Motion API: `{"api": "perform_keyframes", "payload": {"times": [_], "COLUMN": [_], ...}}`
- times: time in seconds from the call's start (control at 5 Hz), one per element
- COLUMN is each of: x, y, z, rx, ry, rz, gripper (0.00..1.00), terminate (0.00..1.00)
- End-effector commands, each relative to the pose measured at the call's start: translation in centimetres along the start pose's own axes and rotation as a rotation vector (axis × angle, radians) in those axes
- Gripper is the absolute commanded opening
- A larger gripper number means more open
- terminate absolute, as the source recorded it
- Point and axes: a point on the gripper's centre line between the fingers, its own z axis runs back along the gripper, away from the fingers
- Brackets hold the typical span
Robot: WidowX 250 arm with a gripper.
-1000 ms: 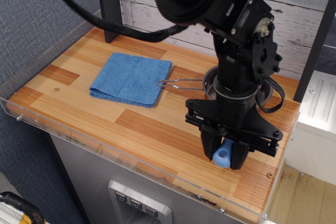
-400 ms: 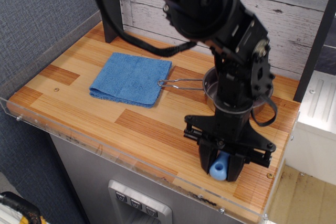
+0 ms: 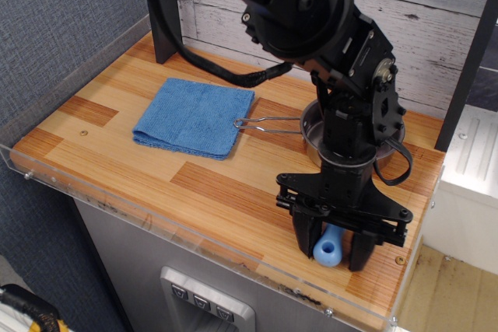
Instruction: Pick up the blue spoon and place it in front of the pot
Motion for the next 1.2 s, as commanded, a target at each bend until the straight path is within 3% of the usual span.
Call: {"api": "perform_keyframes", "payload": {"times": [0.0, 0.2, 0.6, 0.8, 1.0], "x": [-0.6, -0.9, -0.9, 0.3, 1.3], "y": [-0.1, -0.1, 6.1, 9.0, 11.1], "z": [3.4, 6.7, 13.2, 14.5, 14.0], "rx": [-0.043, -0.026, 0.011, 0.035, 0.042], "ry": [-0.093, -0.170, -0.274, -0.283, -0.258], "rz": [-0.017, -0.045, -0.102, -0.086, -0.049], "gripper": [1.00, 1.00, 1.00, 1.00, 1.00], "terminate": [0.00, 0.00, 0.00, 0.00, 0.00]}}
